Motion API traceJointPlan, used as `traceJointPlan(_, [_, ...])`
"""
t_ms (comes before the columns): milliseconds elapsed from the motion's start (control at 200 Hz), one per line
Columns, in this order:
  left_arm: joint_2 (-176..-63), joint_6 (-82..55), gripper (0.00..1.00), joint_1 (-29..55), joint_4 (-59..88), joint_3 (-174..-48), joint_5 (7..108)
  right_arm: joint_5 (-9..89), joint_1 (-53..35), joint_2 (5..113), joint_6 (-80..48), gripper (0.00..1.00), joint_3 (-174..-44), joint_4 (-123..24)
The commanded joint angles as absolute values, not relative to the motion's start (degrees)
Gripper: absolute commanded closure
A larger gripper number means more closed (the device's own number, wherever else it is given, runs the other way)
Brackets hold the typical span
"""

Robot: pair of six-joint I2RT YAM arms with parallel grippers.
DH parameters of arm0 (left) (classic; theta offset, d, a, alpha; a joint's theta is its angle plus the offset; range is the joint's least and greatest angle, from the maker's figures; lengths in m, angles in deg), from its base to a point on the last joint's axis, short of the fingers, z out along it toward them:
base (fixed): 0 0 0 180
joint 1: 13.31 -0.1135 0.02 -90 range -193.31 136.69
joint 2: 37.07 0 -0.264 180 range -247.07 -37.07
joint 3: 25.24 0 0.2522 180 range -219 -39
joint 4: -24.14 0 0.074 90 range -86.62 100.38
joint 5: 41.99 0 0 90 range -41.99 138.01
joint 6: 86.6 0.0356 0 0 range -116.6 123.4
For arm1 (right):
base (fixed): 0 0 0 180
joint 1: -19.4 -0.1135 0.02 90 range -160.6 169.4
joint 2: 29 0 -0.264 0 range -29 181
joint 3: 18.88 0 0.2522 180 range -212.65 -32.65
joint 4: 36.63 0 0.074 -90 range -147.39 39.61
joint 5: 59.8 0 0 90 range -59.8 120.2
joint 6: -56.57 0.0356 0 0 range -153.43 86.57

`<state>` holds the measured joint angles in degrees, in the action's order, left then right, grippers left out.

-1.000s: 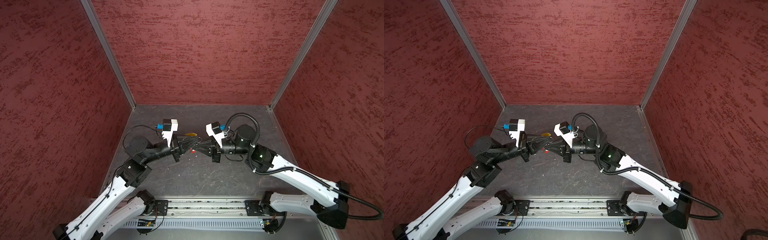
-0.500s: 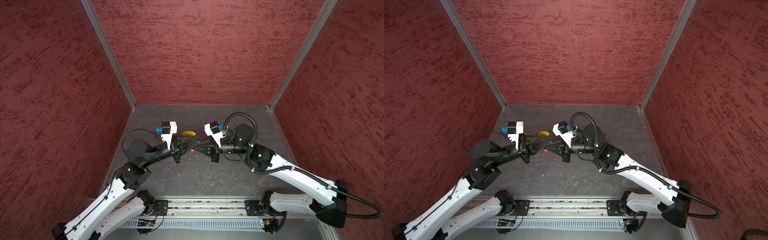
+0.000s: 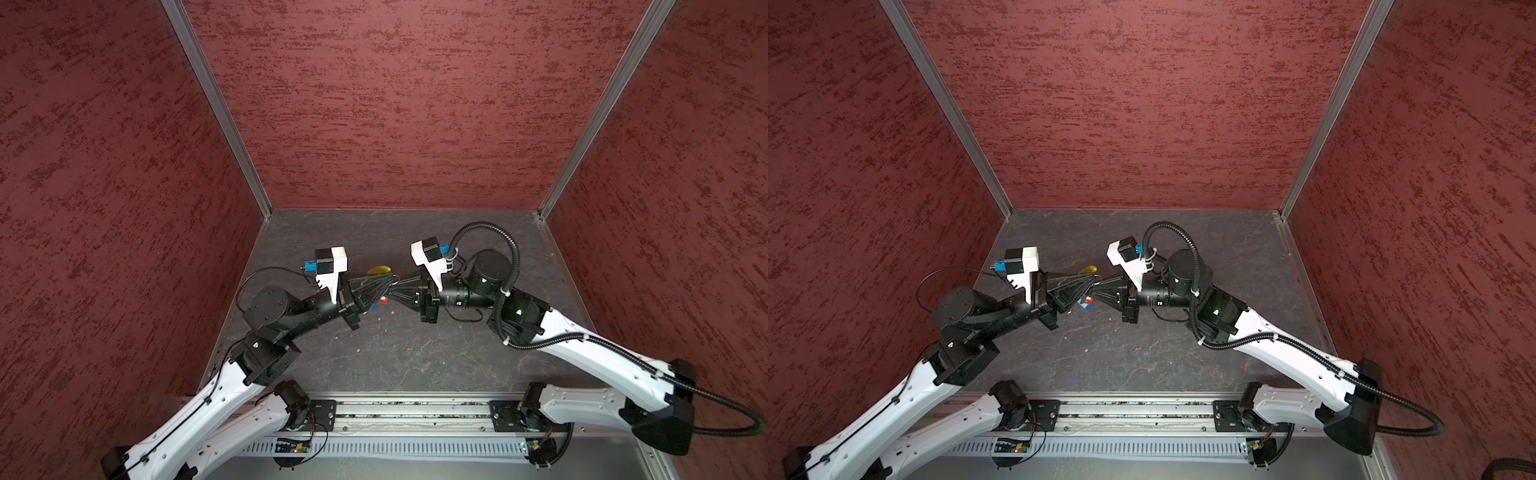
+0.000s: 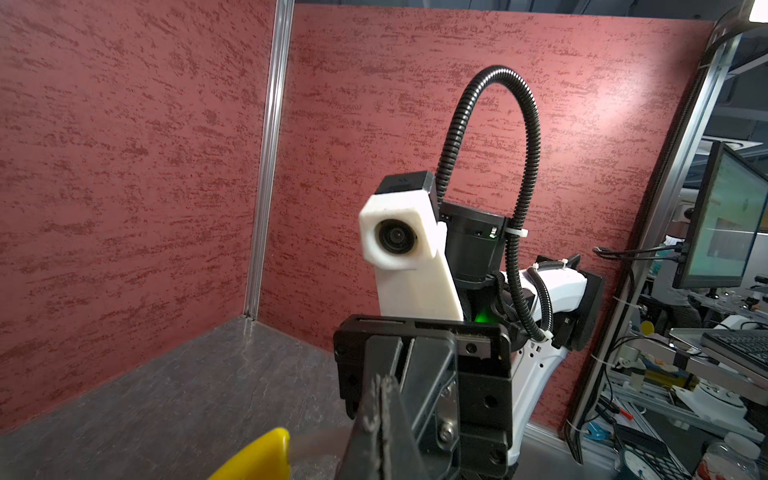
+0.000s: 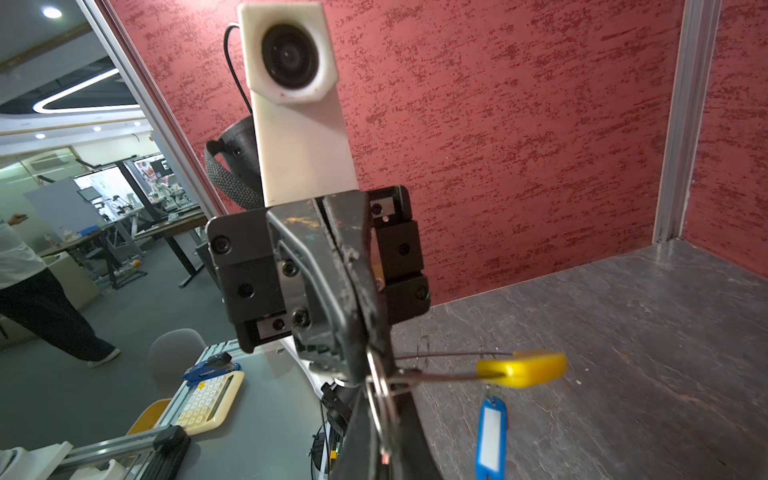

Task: Remove the keys from the keyring

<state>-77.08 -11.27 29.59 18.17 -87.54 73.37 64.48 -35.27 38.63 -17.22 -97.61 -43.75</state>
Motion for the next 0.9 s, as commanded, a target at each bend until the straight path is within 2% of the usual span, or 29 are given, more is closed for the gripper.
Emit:
traceJointPlan(0, [-77.7,-10.7,1.0,30.2,13.6,-85.6,74.0,66.0,-35.8,37.1,-15.6,1.0,-99.6,-34.5])
traceJointPlan(205, [-77.8,-10.9,1.0,30.5,14.2,-85.6,73.3,70.6,-35.8,38.3,-11.0,1.0,-99.0,-30.5])
traceJointPlan(361, [-77.3,-11.2,1.0,30.4,14.8,-86.4,74.1,65.1,-35.8,38.7,-14.5,1.0,-98.6,-38.1])
traceJointPlan(897, [-76.2,-15.4,1.0,29.5,18.2,-84.9,74.1,56.9,-35.9,37.6,-22.3,1.0,-97.1,-45.1])
